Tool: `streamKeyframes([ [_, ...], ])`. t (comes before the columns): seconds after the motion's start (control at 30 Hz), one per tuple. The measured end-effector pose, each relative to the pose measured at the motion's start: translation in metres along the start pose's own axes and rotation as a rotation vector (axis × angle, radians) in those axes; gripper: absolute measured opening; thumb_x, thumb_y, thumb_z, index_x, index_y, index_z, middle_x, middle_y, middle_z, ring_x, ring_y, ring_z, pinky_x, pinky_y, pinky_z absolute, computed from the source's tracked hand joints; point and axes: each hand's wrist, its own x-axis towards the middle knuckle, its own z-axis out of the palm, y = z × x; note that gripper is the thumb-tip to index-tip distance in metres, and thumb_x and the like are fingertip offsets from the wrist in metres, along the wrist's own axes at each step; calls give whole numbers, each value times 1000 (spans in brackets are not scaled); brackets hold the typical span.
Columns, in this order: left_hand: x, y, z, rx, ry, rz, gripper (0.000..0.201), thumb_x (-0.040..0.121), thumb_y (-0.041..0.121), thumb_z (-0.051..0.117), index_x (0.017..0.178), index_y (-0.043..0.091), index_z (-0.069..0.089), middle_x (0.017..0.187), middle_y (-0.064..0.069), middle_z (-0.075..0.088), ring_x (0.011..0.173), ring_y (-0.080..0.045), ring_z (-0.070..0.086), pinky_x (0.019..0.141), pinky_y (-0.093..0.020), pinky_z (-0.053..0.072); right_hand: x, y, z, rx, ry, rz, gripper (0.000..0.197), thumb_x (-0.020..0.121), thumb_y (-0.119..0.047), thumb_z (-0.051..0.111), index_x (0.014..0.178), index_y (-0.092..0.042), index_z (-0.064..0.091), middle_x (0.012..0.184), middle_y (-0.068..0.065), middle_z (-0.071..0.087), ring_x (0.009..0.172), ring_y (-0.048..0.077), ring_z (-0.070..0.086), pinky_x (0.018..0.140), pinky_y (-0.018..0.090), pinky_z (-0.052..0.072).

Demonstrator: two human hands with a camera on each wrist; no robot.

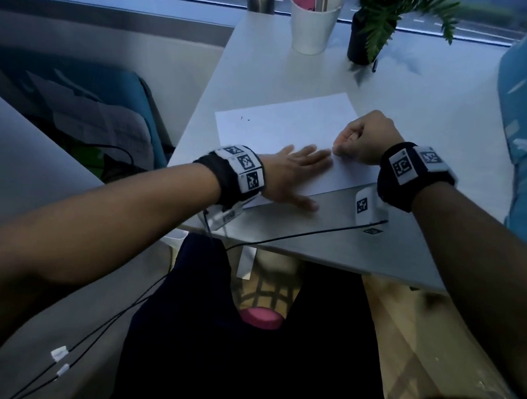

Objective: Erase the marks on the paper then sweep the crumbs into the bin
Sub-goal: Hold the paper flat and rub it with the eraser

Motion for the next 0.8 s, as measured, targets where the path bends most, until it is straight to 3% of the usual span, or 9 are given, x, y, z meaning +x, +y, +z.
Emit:
streamKeyframes([
  [0.07, 4, -15, -2, -4, 34, -38, 99, 87, 69, 47, 157, 18, -1, 164, -2, -8, 150, -21, -5, 118, -50, -3, -1, 1, -1, 9, -3, -1, 10, 73, -19, 78, 82, -16, 79, 74, -2, 68, 80, 9, 60, 62, 15, 42],
  [0.17, 0, -50, -15, -8, 43, -245, 105, 82, 78, 40, 156, 20, -8, 163, -1, -15, 150, -22, -8, 119, -54, -1, 0, 4, -1, 30, -6, 15, 9, 74, -18, 78, 83, -16, 79, 69, -5, 66, 72, 4, 56, 59, 13, 40],
  [0.27, -9, -69, -25, -34, 2, -412, 113, 81, 78, 44, 155, 14, -13, 162, -4, -19, 150, -22, -10, 121, -50, 0, 0, 2, 0, 8, -1, 18, 9, 74, -19, 78, 83, -16, 79, 69, -6, 65, 72, 4, 56, 61, 15, 41],
  [0.37, -17, -68, -28, -71, 44, -360, 121, 79, 74, 54, 153, 8, -16, 162, -8, -19, 150, -23, -11, 121, -43, -1, -1, -3, -4, -29, -18, 38, 10, 74, -19, 78, 84, -17, 80, 81, -1, 72, 82, 8, 60, 67, 19, 45],
  [0.47, -21, -67, -24, -113, 24, -257, 123, 76, 70, 64, 155, 15, -13, 162, -3, -19, 149, -21, -15, 120, -48, -4, 7, -16, -12, -110, -113, 94, 15, 68, -18, 83, 83, -14, 79, 87, 4, 75, 78, 14, 66, 63, 25, 55],
  [0.57, -17, -73, -20, -114, 5, -283, 127, 70, 73, 67, 156, 22, -10, 162, 2, -18, 149, -19, -16, 120, -52, -6, 17, -43, -7, -188, -90, 61, 37, 65, -23, 87, 95, -6, 74, 96, 11, 74, 93, 24, 69, 84, 38, 60],
  [0.63, -13, -75, -18, -108, 11, -299, 130, 65, 77, 67, 156, 25, -11, 162, 4, -19, 149, -18, -16, 119, -53, -6, 22, -62, 6, -143, -43, -16, 37, 66, -24, 84, 96, -5, 73, 95, 10, 74, 96, 22, 68, 87, 36, 58],
  [0.7, -11, -76, -19, -89, 3, -312, 133, 61, 82, 65, 155, 28, -13, 162, 5, -19, 149, -19, -16, 118, -55, -6, 25, -77, 20, -84, -53, -61, 27, 69, -21, 81, 90, -6, 75, 87, 8, 75, 88, 20, 71, 84, 33, 60],
  [0.8, -9, -77, -19, -72, -26, -335, 134, 59, 86, 61, 154, 31, -16, 161, 5, -23, 149, -20, -18, 118, -56, -6, 35, -88, 23, -26, -4, -21, 20, 69, -16, 82, 86, -6, 77, 81, 8, 75, 79, 16, 72, 77, 25, 60],
])
